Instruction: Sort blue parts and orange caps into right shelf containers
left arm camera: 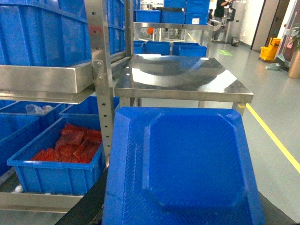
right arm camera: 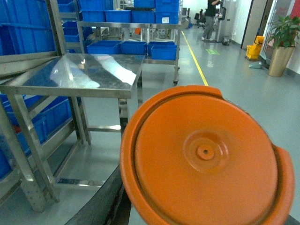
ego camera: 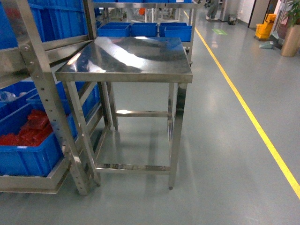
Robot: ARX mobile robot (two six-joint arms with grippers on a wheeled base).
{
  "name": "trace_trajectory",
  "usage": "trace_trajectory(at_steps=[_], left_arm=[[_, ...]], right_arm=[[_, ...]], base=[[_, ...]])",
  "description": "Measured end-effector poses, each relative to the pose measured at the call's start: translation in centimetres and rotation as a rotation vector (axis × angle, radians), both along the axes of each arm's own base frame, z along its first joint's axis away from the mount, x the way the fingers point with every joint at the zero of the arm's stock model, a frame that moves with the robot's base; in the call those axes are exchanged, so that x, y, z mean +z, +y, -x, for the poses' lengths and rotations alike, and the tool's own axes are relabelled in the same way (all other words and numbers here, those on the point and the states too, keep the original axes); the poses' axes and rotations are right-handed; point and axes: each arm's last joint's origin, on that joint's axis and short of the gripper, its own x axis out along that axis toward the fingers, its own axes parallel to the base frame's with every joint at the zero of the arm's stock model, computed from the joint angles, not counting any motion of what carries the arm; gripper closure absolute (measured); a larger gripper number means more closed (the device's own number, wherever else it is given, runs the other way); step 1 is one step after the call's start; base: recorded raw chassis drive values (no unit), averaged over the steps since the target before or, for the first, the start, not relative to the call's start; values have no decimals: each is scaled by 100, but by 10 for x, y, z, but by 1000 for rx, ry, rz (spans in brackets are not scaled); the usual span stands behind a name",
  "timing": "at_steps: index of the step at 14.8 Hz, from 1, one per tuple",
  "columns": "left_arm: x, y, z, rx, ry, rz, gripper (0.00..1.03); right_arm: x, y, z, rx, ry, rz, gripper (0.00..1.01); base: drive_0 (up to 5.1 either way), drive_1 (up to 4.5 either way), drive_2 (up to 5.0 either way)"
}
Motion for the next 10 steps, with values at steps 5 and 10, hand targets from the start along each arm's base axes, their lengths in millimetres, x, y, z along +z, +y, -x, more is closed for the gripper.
trace_trajectory(at_steps=[5,10], left_arm=[[0,0,0,0,2,0,60],[0,0,0,0,-3,0,60]], right_arm=[[-1,0,0,0,6,0,56],[0,0,0,0,-1,0,56]], base=[[10,440,-420],[-91,142,-30]])
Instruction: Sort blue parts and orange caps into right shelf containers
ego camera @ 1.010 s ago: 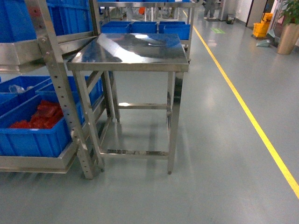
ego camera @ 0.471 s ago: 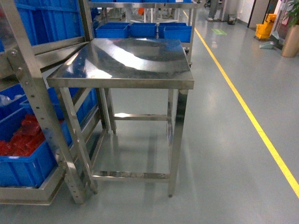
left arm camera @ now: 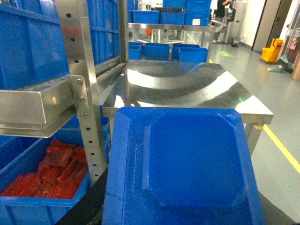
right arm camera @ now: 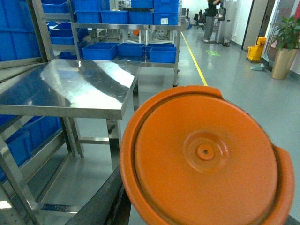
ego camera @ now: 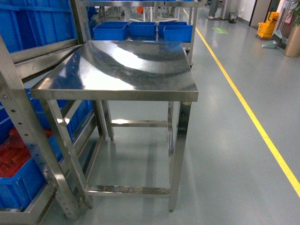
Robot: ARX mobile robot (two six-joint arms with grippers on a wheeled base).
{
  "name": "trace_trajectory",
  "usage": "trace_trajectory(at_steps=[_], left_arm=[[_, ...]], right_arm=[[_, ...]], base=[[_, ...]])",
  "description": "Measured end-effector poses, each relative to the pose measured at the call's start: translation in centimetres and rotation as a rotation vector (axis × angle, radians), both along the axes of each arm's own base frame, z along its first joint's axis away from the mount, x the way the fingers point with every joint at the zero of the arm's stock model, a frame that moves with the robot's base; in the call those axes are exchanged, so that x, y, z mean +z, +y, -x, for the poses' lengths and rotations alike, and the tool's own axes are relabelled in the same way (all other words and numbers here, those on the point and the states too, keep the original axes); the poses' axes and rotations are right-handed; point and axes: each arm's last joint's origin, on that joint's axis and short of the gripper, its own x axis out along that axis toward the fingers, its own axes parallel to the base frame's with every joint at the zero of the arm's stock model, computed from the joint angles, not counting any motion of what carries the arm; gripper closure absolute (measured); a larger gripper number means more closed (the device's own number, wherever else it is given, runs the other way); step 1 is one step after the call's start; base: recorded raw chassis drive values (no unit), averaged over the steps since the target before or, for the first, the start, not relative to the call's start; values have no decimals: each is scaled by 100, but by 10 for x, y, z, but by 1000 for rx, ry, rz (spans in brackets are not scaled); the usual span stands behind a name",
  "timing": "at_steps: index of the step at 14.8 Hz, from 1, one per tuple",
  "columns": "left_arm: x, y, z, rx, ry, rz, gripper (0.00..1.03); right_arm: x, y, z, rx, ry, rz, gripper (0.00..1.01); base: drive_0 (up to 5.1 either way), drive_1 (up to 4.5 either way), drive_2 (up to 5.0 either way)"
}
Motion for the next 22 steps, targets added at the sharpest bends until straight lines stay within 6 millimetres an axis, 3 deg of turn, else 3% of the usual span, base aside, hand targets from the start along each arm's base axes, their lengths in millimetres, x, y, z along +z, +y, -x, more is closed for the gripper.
trace_trajectory(at_steps=[22], left_arm=[[-1,0,0,0,6,0,60]], right_arm=[[-1,0,0,0,8,0,56]], base=[[-489,246,246]])
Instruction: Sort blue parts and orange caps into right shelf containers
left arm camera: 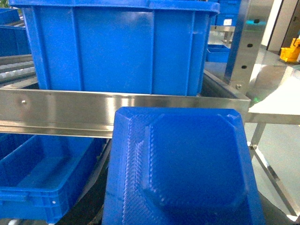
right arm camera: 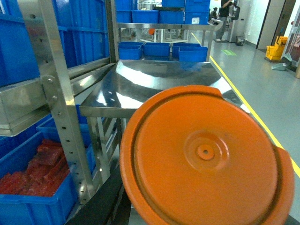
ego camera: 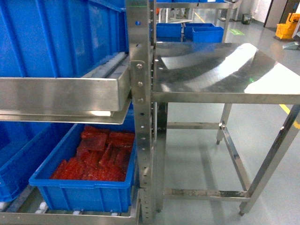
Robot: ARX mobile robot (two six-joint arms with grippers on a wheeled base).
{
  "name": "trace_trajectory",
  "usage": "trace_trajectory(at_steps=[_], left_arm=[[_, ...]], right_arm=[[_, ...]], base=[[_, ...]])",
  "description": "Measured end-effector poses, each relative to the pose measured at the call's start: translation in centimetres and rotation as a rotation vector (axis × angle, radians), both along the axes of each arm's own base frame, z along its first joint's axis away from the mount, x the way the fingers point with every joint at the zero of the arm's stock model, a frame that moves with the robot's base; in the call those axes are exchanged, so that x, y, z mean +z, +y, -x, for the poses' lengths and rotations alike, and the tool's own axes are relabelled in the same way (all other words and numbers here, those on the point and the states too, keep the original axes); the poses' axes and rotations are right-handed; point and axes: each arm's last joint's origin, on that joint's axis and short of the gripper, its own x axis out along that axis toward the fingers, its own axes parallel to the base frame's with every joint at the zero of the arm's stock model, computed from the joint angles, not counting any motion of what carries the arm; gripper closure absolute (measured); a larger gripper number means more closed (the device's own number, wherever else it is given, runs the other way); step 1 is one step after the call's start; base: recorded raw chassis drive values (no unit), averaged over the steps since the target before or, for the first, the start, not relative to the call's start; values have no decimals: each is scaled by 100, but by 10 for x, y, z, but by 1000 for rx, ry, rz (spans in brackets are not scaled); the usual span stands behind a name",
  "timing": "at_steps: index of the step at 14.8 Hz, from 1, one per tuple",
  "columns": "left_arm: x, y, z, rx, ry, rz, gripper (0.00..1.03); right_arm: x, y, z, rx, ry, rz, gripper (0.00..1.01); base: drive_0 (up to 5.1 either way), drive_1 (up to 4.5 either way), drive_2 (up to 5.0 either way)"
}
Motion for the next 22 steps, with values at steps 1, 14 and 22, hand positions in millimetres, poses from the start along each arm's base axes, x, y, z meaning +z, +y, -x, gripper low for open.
trace_trajectory(at_steps=[1,14,22], left_arm=[[0,0,0,0,1,0,60],[0,0,0,-1,1,0,60],[0,0,0,0,0,0,60]], right_arm=[[0,0,0,0,0,0,56],[0,0,0,0,-1,0,56],[0,0,0,0,-5,0,56]], base=[[-515,230,230],[-508,238,238],[-508,237,237]])
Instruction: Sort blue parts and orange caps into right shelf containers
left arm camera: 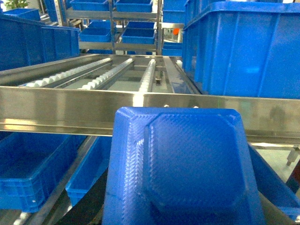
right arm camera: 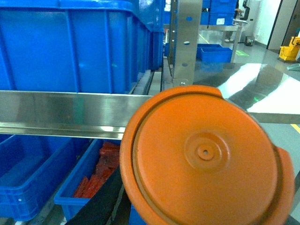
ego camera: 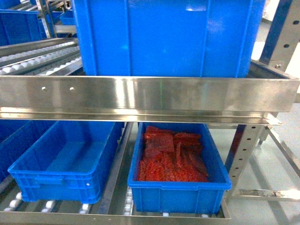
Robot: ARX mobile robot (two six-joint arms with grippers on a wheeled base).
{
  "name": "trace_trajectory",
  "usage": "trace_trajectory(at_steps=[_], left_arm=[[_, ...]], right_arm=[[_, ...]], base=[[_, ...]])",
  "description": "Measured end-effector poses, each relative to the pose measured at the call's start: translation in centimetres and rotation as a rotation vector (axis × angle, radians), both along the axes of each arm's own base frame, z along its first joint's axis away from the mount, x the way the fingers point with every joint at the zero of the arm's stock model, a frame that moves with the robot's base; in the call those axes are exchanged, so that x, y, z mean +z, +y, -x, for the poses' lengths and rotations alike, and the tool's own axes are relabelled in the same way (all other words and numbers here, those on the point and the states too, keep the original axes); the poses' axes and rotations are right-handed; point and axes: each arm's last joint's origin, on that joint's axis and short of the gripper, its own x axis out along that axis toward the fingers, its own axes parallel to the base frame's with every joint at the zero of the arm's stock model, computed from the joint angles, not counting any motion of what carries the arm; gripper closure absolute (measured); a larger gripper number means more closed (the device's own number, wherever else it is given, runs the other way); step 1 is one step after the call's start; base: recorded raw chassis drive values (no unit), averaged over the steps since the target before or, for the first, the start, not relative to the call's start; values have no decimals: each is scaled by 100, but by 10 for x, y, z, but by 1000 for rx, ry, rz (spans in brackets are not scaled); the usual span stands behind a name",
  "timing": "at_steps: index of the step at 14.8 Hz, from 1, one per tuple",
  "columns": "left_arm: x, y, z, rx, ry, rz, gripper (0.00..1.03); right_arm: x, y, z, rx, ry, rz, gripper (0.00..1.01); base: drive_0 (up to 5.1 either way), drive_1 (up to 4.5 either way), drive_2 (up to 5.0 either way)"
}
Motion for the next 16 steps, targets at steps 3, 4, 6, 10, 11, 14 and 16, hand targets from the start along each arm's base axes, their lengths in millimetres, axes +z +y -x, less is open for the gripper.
trace_trajectory(at_steps=[3,4,6,10,11,14,16], left_arm=[[0,0,0,0,-1,0,60],[0,0,0,0,0,0,60],[0,0,0,0,-2,0,60],[0,0,0,0,1,0,60],[0,0,0,2,-4,0,60],[0,0,0,1,0,0,60],[0,0,0,0,1,0,60]], right_arm=[[0,0,0,0,5,0,56],[0,0,0,0,5,0,56],[-1,0,0,0,6,0,56],[-1,0,0,0,6,0,56],[0,0,0,0,-2,0,56],[0,0,0,0,2,0,56],[0,0,0,0,5,0,56]], base=[[-507,238,238],[-502,244,244],[-502,243,243],[-507,238,238],[-504,242,242],[-507,238,238],[-487,259,259]])
